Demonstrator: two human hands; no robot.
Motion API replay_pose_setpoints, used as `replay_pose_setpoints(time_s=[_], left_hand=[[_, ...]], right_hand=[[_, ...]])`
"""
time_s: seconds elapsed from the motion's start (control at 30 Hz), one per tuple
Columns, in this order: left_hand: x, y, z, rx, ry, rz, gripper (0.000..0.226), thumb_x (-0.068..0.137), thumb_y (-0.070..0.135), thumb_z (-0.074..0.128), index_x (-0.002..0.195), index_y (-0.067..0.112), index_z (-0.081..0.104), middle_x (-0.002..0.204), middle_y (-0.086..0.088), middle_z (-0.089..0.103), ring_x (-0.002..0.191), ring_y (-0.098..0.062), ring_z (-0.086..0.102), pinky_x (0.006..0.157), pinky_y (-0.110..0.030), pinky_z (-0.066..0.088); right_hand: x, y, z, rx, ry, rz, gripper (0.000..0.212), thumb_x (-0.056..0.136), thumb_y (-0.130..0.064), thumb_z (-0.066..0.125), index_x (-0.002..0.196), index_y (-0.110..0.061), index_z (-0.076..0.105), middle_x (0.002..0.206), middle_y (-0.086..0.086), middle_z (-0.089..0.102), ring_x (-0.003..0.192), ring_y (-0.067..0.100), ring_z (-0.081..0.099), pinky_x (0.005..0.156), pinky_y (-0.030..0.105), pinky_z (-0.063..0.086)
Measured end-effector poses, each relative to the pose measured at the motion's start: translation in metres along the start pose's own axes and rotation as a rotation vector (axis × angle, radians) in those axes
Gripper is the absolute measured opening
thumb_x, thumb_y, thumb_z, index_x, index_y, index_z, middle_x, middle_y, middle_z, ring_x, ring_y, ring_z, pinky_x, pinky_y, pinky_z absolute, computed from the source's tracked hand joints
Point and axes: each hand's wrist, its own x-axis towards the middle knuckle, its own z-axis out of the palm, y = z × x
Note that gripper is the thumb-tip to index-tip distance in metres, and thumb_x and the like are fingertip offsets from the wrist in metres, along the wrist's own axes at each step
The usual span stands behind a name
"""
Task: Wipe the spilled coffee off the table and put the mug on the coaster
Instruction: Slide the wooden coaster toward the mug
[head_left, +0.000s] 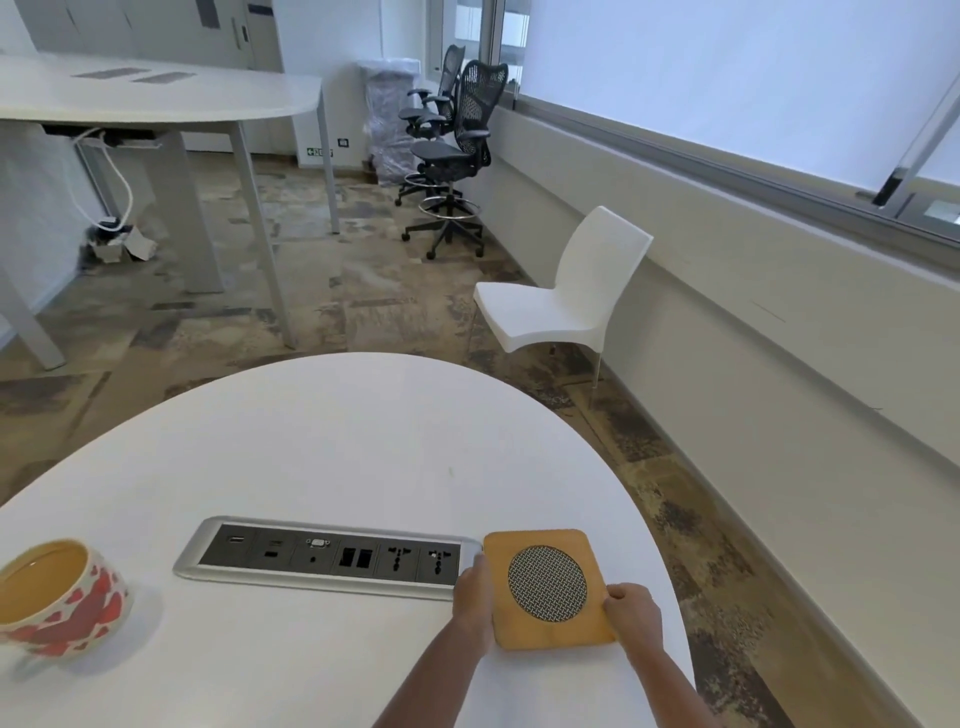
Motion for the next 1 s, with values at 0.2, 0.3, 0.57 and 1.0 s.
replay_pose_setpoints(time_s=[0.2, 0.3, 0.57, 1.0], left_hand=[[-0.028, 0.000, -0.009, -0.108, 0.046, 0.016, 0.043, 0.097, 0.021, 0.035, 0.055, 0.015, 0.032, 0.047, 0.003, 0.035, 0.040, -0.011, 0.032, 0.038, -0.019, 0.027], [-0.040, -0.010, -0.018, -0.138, 0.113, 0.030, 0.035, 0.094, 0.013, 0.038, 0.060, 0.012, 0.039, 0.060, -0.001, 0.036, 0.052, -0.014, 0.028, 0.047, -0.024, 0.022], [-0.085, -0.032, -0.066, -0.135, 0.245, 0.078, 0.034, 0.087, -0.001, 0.037, 0.055, 0.010, 0.035, 0.055, -0.005, 0.035, 0.049, -0.017, 0.028, 0.050, -0.025, 0.024], [-0.117, -0.026, -0.182, -0.052, 0.455, 0.143, 0.032, 0.085, 0.000, 0.038, 0.054, 0.008, 0.036, 0.057, -0.006, 0.034, 0.053, -0.018, 0.028, 0.053, -0.027, 0.024]], right_hand=[[-0.030, 0.007, -0.007, 0.211, -0.012, -0.003, 0.023, 0.085, 0.007, 0.047, 0.095, 0.011, 0.068, 0.102, 0.028, 0.069, 0.102, 0.043, 0.060, 0.071, 0.033, 0.041], [-0.050, 0.005, -0.010, 0.253, -0.034, -0.038, 0.024, 0.085, 0.007, 0.046, 0.094, 0.009, 0.068, 0.100, 0.026, 0.070, 0.092, 0.039, 0.061, 0.073, 0.035, 0.044], [-0.104, 0.007, 0.000, 0.250, -0.181, -0.130, 0.023, 0.083, 0.008, 0.046, 0.093, 0.010, 0.067, 0.083, 0.017, 0.065, 0.077, 0.022, 0.052, 0.070, 0.029, 0.039], [-0.180, -0.034, 0.065, 0.196, -0.391, -0.222, 0.020, 0.080, 0.009, 0.048, 0.085, 0.002, 0.066, 0.087, 0.016, 0.064, 0.083, 0.025, 0.056, 0.087, 0.041, 0.051]])
